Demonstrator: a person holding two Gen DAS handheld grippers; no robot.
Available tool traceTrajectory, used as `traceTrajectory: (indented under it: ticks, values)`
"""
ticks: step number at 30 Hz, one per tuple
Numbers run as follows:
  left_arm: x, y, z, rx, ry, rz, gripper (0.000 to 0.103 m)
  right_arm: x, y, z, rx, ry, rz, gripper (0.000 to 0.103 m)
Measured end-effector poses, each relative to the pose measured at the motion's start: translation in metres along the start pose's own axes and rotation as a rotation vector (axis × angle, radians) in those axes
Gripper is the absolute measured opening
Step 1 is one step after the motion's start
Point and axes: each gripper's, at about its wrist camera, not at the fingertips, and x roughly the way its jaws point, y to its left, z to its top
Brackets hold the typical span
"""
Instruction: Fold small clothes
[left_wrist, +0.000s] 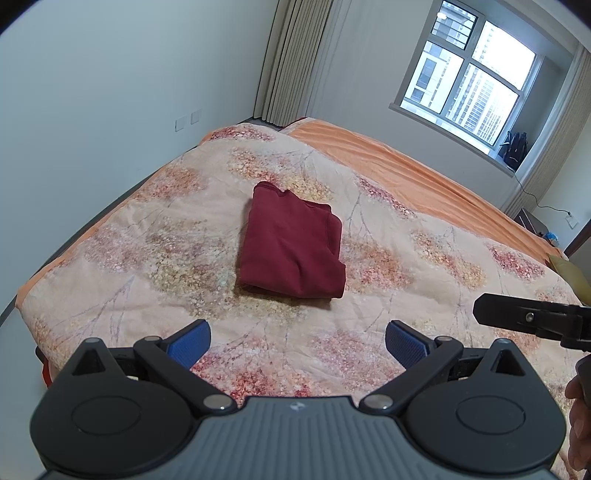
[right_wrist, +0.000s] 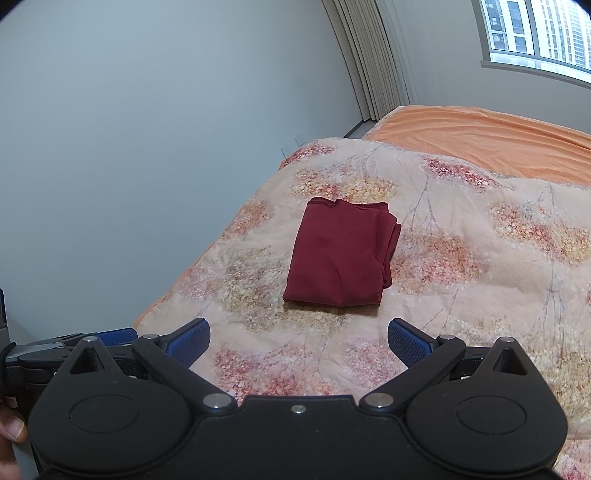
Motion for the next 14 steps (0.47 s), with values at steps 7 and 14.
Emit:
traceTrajectory:
  ticks: [7, 14]
  values:
    - [-0.009, 0.001, -0.002, -0.019, -0.041, -0.006, 0.103, 0.000, 0.000, 0.000, 0.000, 0.000, 0.002, 0.102]
    - [-0.005, 0.002, -0.002, -0.016, -0.027, 0.030, 0.103, -0.001, 0.000, 0.000, -0.001, 0.002, 0.003, 0.102]
